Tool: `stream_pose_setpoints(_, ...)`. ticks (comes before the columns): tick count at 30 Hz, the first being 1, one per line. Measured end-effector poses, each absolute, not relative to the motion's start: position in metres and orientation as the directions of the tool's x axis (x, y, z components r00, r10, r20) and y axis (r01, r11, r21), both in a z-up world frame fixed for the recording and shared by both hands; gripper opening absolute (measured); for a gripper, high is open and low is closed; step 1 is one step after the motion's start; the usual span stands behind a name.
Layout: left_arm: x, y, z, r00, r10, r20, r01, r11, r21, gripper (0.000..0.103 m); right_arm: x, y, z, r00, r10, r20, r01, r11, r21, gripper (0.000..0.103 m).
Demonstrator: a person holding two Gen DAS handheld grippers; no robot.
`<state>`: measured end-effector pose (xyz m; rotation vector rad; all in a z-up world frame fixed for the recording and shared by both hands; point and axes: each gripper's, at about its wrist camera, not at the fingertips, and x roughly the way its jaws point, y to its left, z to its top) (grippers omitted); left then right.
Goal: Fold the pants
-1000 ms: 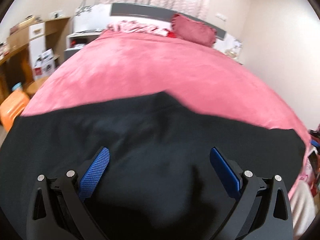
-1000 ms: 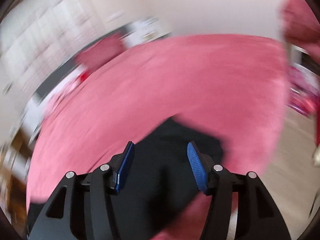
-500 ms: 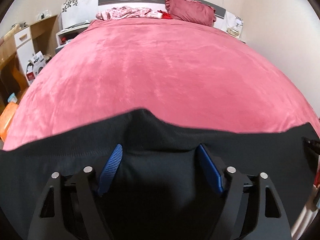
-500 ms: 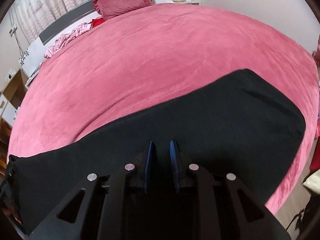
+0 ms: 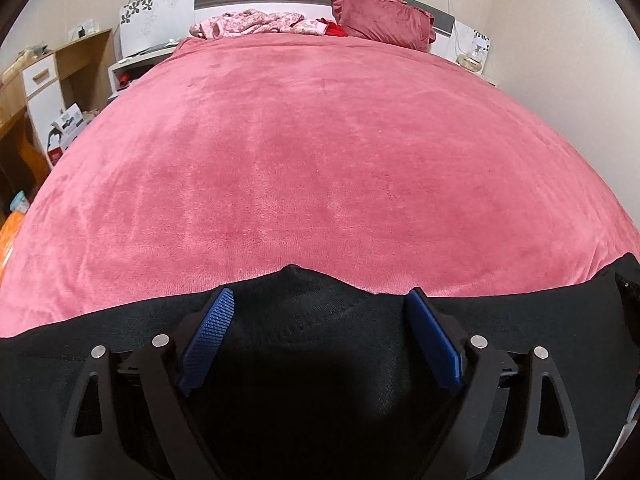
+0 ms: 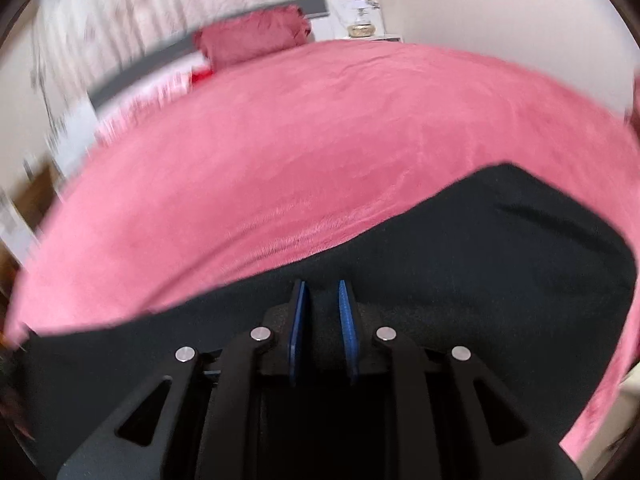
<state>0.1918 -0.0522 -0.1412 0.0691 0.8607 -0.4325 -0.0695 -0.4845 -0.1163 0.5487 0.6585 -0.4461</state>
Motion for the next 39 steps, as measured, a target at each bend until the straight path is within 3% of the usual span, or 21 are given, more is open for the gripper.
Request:
stream_pose_setpoints(1, 0.189, -0.051, -0.139, 0.571, -0.339, -0.748, 0.395, 0.912, -0.112, 0.087, -0.081, -0.489, -0.114, 0.730, -0.206, -0.652, 0.555, 0.736, 0.388, 0.025)
stream_pose_setpoints(3, 0.175, -0.048, -0.134, 0.552, -0.325, -0.768, 0.392, 0.914, -0.104, 0.093, -0.106, -0.494, -0.106, 0.740, -0.270, -0.616, 0.601, 0.677, 0.426, 0.045)
stream_pose_setpoints(5, 0.153, -0.042, -0.131, 0.560, -0.312, -0.767, 0.405, 0.911, -0.075, 0.093, -0.129, -0.500, -0.102, 0.756, -0.291, -0.586, 0.615, 0.622, 0.485, 0.045)
stream_pose_setpoints(8, 0.127, -0.033, -0.136, 0.576, -0.283, -0.767, 0.419, 0.908, -0.021, 0.094, -0.127, -0.515, -0.117, 0.722, -0.251, -0.645, 0.650, 0.564, 0.509, 0.044)
stream_pose_setpoints(12, 0.110, -0.028, -0.138, 0.603, -0.260, -0.754, 0.408, 0.913, 0.011, 0.094, -0.107, -0.521, -0.116, 0.676, -0.288, -0.678, 0.675, 0.610, 0.414, 0.044)
stream_pose_setpoints(15, 0.107, -0.025, -0.135, 0.602, -0.253, -0.757, 0.402, 0.915, 0.014, 0.094, -0.115, -0.525, -0.106, 0.694, -0.281, -0.663, 0.666, 0.601, 0.442, 0.044)
stream_pose_setpoints(16, 0.107, -0.021, -0.134, 0.600, -0.254, -0.759, 0.394, 0.919, 0.004, 0.094, -0.122, -0.525, -0.103, 0.700, -0.285, -0.655, 0.666, 0.591, 0.455, 0.046)
stream_pose_setpoints(18, 0.108, -0.008, -0.133, 0.601, -0.243, -0.762, 0.343, 0.939, -0.029, 0.094, -0.151, -0.533, -0.093, 0.724, -0.312, -0.615, 0.667, 0.545, 0.508, 0.061)
stream_pose_setpoints(25, 0.096, 0.057, -0.129, 0.654, -0.328, -0.682, 0.143, 0.939, -0.314, 0.094, -0.221, -0.573, -0.097, 0.698, -0.304, -0.649, 0.707, 0.442, 0.553, 0.065)
stream_pose_setpoints(34, 0.098, 0.102, -0.121, 0.692, -0.233, -0.683, -0.019, 0.940, -0.340, 0.096, -0.234, -0.605, -0.127, 0.809, -0.164, -0.565, 0.586, 0.312, 0.748, 0.067)
stream_pose_setpoints(39, 0.092, 0.134, -0.122, 0.710, -0.165, -0.685, -0.098, 0.940, -0.328, 0.096, -0.223, -0.616, -0.132, 0.827, -0.156, -0.539, 0.561, 0.263, 0.785, 0.057)
